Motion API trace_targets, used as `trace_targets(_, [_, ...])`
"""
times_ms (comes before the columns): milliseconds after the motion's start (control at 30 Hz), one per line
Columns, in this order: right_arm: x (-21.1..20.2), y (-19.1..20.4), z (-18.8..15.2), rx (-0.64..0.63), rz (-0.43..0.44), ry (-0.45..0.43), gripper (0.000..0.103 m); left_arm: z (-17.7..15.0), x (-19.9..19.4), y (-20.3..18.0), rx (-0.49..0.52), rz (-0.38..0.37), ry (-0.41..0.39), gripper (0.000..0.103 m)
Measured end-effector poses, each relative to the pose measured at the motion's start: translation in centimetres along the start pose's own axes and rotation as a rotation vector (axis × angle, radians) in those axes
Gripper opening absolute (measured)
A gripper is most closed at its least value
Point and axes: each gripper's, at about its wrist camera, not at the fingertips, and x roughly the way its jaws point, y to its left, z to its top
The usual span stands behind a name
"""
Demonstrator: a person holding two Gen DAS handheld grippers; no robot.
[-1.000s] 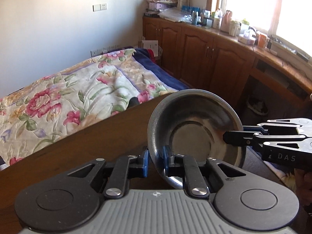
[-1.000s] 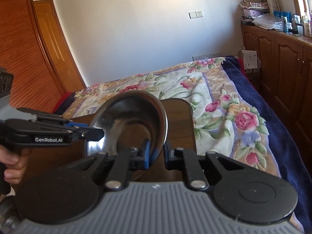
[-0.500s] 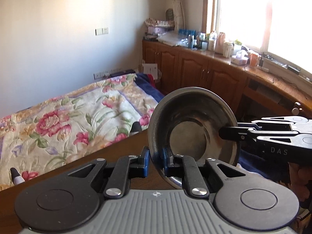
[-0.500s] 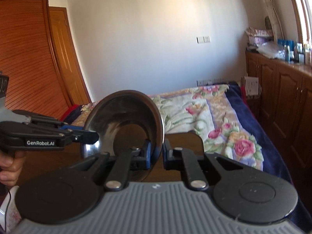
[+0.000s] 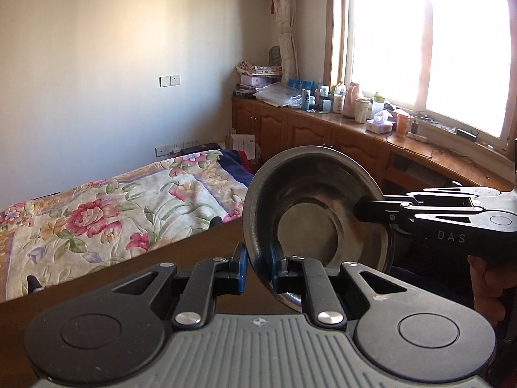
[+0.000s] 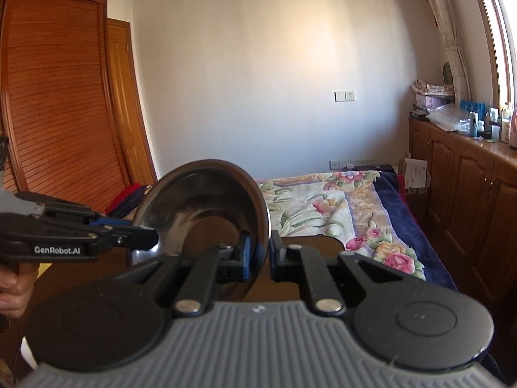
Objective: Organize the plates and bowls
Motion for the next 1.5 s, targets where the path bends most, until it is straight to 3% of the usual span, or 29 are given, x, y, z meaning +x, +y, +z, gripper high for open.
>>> trace_targets(300, [-1.9, 0.8, -2.6, 0.023, 0.021, -0.024, 0.013, -4.4, -3.8, -0.8, -0.034, -0.031, -0.033, 0.016])
trace_targets(800, [-3.6, 2.8, -6.5, 0.037, 0.077, -0.05, 0.013, -9.8, -6.8, -1.2, -0.074, -0.002, -0.058, 0.016])
trace_targets(1133, [-2.3, 3.4, -11.3, 0.138, 0.12, -0.023, 0.013, -13.9, -6.2, 0.3, -0.188, 0.023, -0.023, 0.016])
trace_targets(1500, [-2.7, 5.0, -12.2, 0.093, 0.065, -0.031, 0.013, -15.0, -5.6, -0.8, -0.157, 0.064, -0.007, 0.016])
